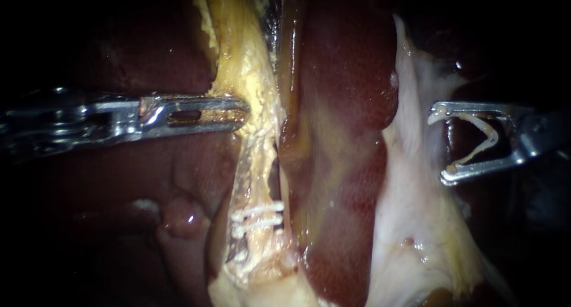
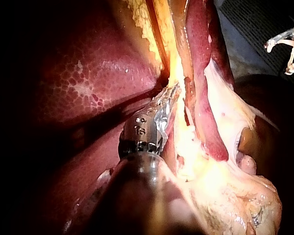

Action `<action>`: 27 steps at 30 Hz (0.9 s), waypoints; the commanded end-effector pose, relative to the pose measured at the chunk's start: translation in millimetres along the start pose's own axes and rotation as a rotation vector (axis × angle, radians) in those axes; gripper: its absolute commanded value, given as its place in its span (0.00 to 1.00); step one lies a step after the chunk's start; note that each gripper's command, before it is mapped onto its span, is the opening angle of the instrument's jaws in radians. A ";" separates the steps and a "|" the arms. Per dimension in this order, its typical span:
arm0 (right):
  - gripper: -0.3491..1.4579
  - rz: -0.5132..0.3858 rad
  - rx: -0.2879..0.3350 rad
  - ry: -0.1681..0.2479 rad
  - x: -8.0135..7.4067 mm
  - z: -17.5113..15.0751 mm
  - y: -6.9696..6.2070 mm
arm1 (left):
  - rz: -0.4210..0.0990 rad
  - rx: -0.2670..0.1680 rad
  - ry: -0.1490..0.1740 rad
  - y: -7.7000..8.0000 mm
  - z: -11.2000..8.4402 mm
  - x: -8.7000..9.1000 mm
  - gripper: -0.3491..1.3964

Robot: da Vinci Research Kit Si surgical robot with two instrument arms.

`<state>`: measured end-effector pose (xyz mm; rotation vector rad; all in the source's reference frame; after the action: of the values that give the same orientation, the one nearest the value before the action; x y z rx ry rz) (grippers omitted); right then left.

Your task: Clipping third clip left tube

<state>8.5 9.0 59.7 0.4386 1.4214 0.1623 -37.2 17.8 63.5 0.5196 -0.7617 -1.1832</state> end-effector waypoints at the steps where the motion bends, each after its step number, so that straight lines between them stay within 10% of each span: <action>1: 0.52 0.002 -0.002 0.000 0.0 0.1 -0.1 | 0.000 -0.001 0.001 0.0 0.0 0.0 0.00; 7: 0.52 0.199 0.054 -0.030 -0.2 0.4 -0.4 | 0.000 0.007 0.008 0.5 -1.6 -0.6 0.00; 16: 0.52 0.390 0.107 0.062 1.6 2.7 0.2 | -0.013 -0.015 -0.036 2.1 -7.6 -3.7 0.00; 20: 0.51 0.415 0.121 -0.026 2.0 5.2 0.9 | -0.018 -0.017 -0.048 2.0 -8.9 -4.1 0.00; 27: 0.50 0.515 0.132 -0.039 -0.1 10.9 1.6 | -0.022 -0.019 -0.052 1.2 -9.4 -3.9 0.00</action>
<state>20.5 7.8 62.2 0.9193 1.2558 0.4809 -29.9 21.6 57.3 0.4850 -0.7909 -1.2269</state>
